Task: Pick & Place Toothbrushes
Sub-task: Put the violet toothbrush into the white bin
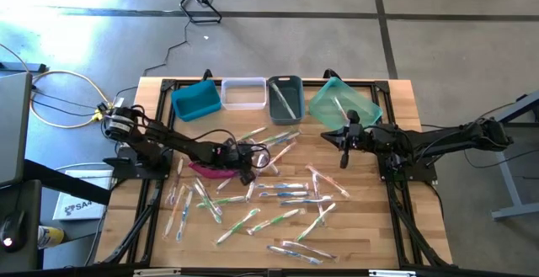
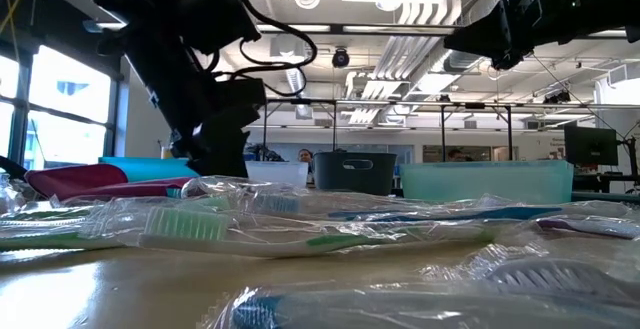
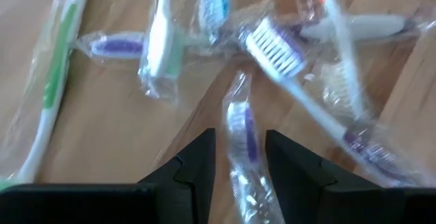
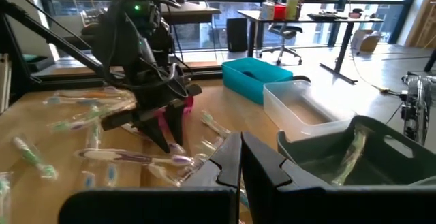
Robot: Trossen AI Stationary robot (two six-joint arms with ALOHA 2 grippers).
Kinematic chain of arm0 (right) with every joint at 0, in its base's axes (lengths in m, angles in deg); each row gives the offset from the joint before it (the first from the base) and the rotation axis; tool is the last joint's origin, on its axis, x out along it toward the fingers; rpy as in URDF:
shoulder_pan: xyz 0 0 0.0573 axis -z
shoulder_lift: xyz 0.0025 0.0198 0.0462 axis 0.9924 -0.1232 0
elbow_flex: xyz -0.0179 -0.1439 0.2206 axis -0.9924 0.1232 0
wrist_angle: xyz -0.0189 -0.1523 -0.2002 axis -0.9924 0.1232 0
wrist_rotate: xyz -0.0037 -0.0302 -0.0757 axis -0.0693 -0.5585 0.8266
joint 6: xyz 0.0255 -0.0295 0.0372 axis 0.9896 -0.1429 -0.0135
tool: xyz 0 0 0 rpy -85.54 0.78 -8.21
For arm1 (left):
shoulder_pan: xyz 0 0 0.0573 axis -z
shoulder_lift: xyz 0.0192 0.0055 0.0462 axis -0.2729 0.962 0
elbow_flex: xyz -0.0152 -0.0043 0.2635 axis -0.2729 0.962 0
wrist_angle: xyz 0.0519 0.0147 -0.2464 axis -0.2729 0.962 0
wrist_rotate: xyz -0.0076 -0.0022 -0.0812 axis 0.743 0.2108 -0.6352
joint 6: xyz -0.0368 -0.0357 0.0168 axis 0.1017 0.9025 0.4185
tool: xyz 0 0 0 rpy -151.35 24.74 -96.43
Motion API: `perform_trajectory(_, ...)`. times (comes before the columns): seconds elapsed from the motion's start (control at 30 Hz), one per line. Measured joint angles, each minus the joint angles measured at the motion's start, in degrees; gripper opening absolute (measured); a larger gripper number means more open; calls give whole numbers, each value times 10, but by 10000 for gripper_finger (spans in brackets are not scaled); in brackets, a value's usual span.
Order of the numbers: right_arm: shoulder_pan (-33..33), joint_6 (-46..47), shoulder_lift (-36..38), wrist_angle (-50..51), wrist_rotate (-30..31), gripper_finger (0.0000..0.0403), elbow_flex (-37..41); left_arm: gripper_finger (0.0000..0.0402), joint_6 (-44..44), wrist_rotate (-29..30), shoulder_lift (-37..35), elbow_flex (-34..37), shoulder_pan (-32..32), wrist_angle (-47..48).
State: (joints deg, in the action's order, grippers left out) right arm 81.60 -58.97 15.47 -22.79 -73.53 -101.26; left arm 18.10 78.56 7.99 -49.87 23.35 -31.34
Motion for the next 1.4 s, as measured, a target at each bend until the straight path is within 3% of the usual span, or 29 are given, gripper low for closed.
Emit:
perform_trajectory(0.17,0,1,0,0,-2,4,0,110,0,0,0,0,0,-6)
perform_trajectory(0.6,0,2,0,-1,-2,4,0,7,0,-14,0,0,0,-6)
perform_trajectory(1.2,0,2,0,-1,-2,4,0,1,13,-15,-2,-2,0,-46)
perform_trajectory(1.4,0,2,0,-1,-2,4,0,1,-35,-14,-2,-42,0,-26)
